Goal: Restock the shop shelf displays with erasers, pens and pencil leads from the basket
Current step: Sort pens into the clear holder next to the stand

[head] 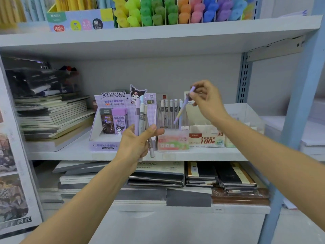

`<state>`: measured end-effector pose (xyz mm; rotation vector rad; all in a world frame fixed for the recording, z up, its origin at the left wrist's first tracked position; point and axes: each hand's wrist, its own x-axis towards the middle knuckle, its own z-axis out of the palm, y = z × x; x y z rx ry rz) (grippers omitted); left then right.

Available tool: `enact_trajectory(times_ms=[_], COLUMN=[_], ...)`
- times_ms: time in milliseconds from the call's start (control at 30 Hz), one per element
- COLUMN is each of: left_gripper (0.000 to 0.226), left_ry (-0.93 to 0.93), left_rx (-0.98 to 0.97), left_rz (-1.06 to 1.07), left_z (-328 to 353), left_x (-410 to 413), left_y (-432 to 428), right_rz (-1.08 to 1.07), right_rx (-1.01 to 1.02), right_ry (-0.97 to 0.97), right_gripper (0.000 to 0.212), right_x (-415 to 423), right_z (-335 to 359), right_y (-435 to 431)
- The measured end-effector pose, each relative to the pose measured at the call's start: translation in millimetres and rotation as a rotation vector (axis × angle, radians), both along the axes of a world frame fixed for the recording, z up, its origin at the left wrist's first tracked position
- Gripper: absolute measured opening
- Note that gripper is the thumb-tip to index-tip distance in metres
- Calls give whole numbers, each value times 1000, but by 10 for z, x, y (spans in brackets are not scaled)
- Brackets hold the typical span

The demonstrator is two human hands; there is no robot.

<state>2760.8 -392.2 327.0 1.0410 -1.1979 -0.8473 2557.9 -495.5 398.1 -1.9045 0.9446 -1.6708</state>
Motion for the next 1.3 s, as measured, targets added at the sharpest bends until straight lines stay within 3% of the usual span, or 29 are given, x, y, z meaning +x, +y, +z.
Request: enact_trajectory(times_ms=[200,367,500,833,1133,1300], left_gripper=[21,19,18,20,23,29], left_ry=[27,66,81,82,88,68], left_rx=[-46,-30,-12,16,56,46], left_rz=[-25,-14,9,8,-29,-32], left_z=[-14,-24,-50,-37,-58,-29], left_x=[45,65,50,81,57,49], left_y=[-63,-97,-110,-80,-121,-87], right_rz=[-56,20,31,-36,-196,-153], right_rx=[-71,-83,-66,-100,-76,-51], right_ry=[214,380,351,209,326,274], right_gripper=[16,16,24,21,18,24], right_x=[120,32,62,149,222,156], right_z=[-148,-60,-85,-47,-168,-93], right_y=[-168,-206,-231,-307,-420,-324])
